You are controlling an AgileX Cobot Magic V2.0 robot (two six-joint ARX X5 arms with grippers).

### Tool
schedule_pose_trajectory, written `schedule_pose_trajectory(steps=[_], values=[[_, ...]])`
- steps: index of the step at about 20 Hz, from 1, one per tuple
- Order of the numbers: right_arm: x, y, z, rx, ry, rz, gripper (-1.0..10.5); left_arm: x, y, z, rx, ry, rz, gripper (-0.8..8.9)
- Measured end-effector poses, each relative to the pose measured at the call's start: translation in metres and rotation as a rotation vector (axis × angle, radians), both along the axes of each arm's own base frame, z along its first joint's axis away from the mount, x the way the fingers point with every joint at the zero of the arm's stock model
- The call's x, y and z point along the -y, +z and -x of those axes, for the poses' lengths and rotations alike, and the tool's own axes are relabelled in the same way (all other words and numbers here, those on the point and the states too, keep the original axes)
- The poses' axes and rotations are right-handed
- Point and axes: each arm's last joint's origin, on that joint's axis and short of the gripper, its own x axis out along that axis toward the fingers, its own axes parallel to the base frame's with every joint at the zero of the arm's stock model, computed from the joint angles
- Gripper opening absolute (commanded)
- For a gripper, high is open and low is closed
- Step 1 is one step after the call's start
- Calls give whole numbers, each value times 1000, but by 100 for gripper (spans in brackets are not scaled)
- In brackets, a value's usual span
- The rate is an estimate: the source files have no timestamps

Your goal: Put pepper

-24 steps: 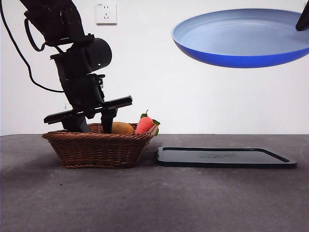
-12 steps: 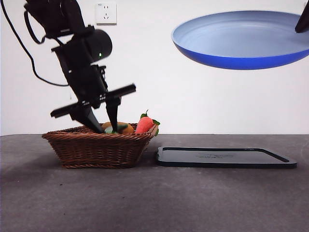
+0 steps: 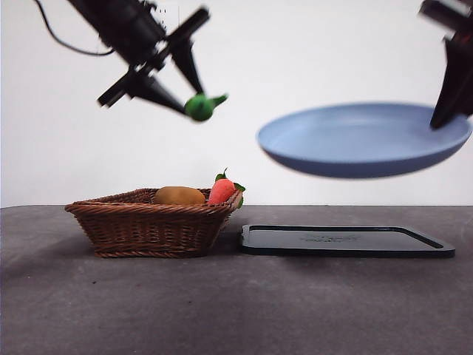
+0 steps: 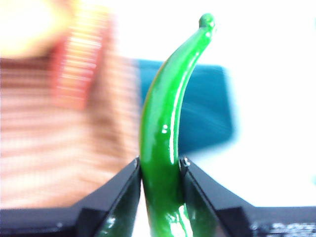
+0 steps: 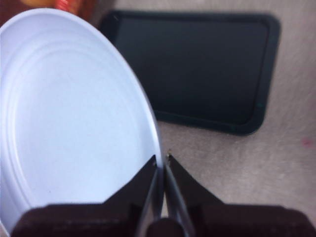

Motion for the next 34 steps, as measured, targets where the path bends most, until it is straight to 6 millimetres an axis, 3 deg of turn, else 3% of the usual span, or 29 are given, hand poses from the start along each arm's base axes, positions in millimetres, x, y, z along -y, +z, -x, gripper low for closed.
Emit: schedule_pose_trajectory(steps=[5, 9, 12, 16, 26, 29, 34], values=[[-17, -28, -28, -94, 11, -101, 6, 38, 1, 27, 7, -166, -37, 124], [-33, -30, -29, -107, 24, -138, 6, 71, -6, 48, 105, -238, -199, 124], [-43, -29, -26, -118, 42, -148, 6, 83, -18, 50, 116, -273, -271, 124], [-49, -30, -24, -127, 58, -151, 6, 87, -38, 45, 59, -289, -330, 128], [-51, -30, -23, -135, 61, -151, 6, 85, -38, 47, 48, -304, -337, 235], [-51, -30, -23, -142, 61, -151, 6, 83, -30, 51, 62, -326, -314, 250], [-50, -31, -22, -148, 55, -147, 6, 71, -1, 66, 123, -354, -284, 249]])
